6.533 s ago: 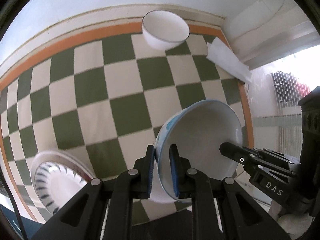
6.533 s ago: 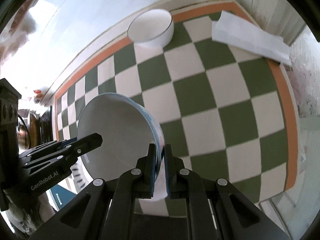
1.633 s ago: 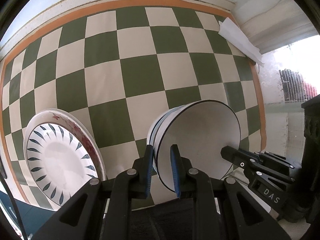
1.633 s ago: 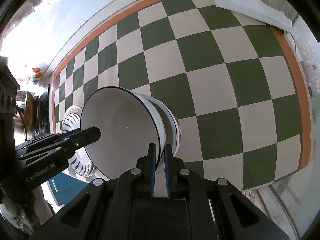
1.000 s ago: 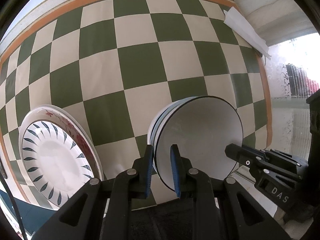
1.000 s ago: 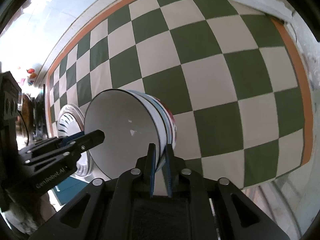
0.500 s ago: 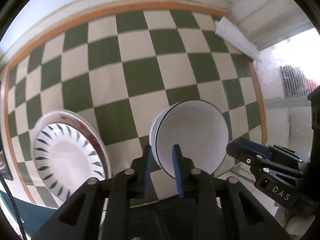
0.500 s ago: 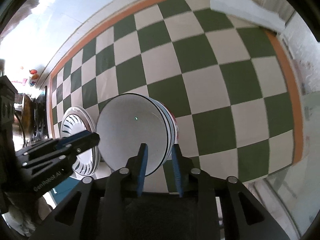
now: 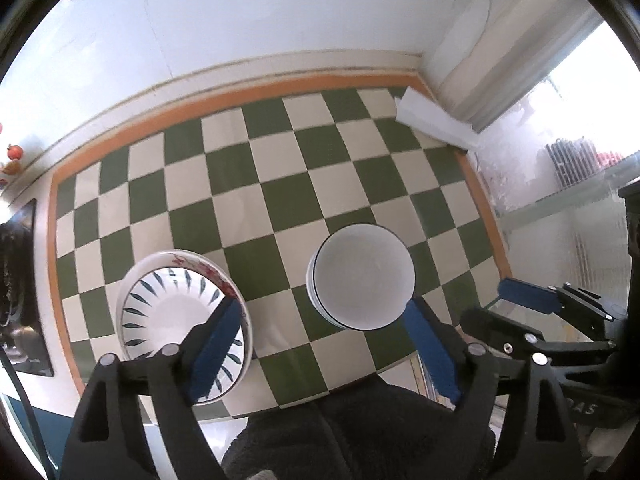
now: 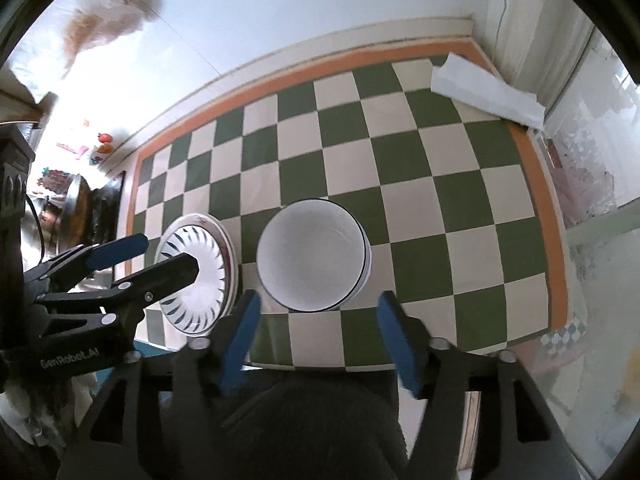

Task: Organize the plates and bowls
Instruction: 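Grasp the rims of the bowl stack with both grippers and lift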

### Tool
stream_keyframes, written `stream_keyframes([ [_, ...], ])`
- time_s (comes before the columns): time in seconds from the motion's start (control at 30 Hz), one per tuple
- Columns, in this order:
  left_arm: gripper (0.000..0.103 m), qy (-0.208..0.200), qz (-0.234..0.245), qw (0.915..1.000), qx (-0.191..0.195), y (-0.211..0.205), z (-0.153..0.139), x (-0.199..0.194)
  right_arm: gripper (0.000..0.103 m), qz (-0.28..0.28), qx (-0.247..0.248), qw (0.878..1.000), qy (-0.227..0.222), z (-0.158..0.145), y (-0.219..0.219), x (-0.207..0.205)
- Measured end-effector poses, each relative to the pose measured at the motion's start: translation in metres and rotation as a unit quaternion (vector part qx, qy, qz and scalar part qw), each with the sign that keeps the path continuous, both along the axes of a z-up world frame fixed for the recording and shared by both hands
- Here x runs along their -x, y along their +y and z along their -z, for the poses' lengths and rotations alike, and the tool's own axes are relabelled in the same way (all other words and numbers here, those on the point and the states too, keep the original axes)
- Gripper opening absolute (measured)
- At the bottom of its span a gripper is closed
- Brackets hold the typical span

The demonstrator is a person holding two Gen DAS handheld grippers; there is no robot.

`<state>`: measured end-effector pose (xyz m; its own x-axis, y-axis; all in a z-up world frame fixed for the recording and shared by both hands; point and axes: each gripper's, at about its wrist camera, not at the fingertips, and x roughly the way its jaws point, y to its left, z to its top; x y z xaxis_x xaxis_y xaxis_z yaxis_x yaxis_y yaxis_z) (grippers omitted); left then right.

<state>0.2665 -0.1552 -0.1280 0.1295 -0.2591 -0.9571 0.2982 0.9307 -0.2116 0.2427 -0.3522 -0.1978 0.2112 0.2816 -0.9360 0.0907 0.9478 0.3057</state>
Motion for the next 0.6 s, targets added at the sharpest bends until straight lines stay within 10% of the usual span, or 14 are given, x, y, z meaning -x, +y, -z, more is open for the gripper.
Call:
stream_keyframes([
  [0.6, 0.093, -0.006, -0.014, 0.9995, 0.029, 0.014, -0.038, 0.024, 0.087, 0.007, -0.001, 1.000, -0.030, -0.047, 0.000, 0.031],
])
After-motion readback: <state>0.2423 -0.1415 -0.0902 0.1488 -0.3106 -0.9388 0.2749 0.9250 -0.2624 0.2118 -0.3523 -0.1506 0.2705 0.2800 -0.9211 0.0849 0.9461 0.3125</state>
